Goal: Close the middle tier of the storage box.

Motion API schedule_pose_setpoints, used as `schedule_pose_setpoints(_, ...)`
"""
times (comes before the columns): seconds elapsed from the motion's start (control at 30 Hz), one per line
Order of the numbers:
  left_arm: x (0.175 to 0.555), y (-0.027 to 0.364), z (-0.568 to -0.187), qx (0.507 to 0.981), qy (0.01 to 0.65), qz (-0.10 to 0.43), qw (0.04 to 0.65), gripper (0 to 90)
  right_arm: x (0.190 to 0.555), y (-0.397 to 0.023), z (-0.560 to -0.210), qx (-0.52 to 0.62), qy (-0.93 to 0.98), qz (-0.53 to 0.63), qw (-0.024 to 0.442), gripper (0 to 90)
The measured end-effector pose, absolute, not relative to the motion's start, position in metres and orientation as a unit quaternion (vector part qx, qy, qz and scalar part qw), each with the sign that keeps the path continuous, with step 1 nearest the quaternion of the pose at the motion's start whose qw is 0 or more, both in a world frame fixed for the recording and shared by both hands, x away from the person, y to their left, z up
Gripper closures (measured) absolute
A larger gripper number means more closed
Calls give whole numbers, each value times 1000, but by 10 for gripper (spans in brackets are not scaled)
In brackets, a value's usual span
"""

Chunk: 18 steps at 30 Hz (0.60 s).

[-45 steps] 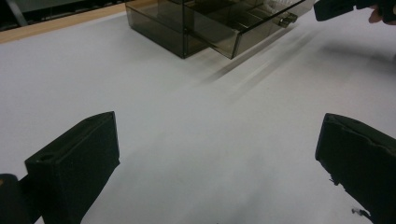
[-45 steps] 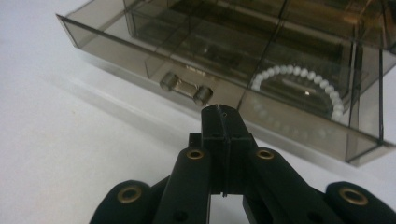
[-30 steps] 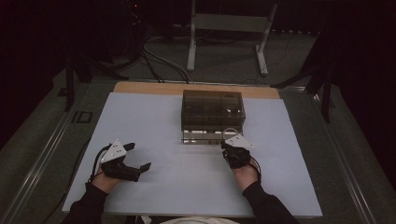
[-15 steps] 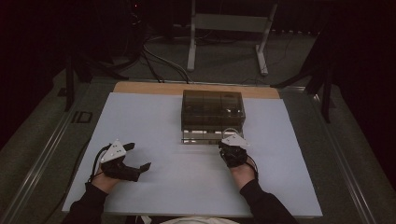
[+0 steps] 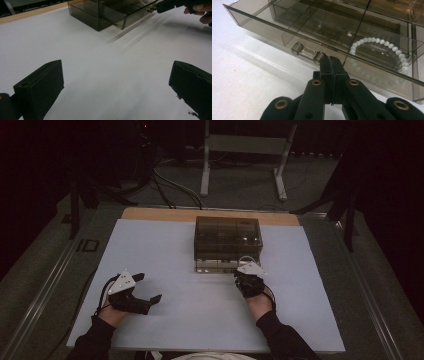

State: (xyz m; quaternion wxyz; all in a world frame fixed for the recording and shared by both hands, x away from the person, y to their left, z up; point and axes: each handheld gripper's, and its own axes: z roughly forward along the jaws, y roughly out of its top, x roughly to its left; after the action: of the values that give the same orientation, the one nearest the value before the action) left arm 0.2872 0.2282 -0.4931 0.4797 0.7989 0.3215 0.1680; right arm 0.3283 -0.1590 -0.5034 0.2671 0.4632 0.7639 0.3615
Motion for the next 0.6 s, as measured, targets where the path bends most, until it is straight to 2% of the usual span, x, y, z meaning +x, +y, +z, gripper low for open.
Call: schedule_pose_setpoints(0.6, 287, 229, -493, 798, 322, 167, 480, 10, 340, -157, -502, 468, 760, 363, 270, 900)
